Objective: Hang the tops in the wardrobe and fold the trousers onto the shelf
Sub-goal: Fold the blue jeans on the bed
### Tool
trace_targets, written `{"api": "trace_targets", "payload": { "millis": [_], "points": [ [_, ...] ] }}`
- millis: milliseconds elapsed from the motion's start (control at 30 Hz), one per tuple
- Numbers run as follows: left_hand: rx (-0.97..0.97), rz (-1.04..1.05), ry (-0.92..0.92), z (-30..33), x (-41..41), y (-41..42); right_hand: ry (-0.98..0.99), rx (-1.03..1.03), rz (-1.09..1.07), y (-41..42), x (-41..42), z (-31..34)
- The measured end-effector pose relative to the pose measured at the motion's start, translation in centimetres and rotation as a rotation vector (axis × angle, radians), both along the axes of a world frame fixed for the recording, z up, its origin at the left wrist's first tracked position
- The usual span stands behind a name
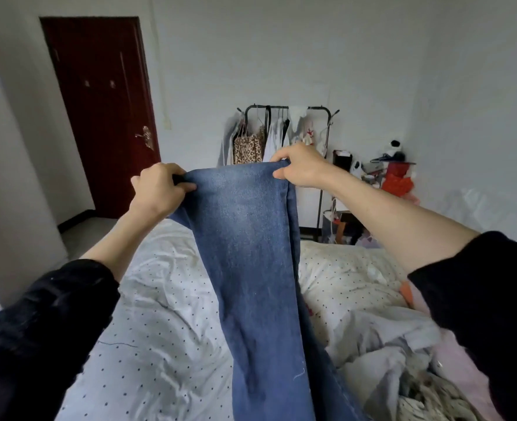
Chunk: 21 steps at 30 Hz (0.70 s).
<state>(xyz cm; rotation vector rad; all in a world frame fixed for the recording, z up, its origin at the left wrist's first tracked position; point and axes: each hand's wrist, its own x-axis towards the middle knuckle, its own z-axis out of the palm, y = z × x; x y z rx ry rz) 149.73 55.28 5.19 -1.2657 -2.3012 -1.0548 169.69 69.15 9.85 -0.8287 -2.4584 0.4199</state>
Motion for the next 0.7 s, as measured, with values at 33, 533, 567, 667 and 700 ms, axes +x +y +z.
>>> {"api": "trace_targets", "payload": {
  "millis": [33,533,567,667,700],
  "points": [
    [0.04,0.01,0.012,1.0,-0.9,0.1,0.038,0.001,0.006,0.4,-1.3,0.8],
    [0.288,0.074,0.226,8.1,-8.5,2.1,0.159,0.288,-0.172,4.3,-12.6,4.4],
    [0.294,0.059,0.211,7.1,-8.7,1.8,0.129,0.318,-0.176,4.2,-12.7,3.5],
    [0.23,0.012,0.116,3.1,-9.0,0.4,0.064,0.305,-0.15,3.4,-12.5,-0.5],
    [0.191,0.002,0.087,2.4,-9.2,0.3,0.062,0.285,-0.132,3.1,-12.3,-1.2]
  ]
}}
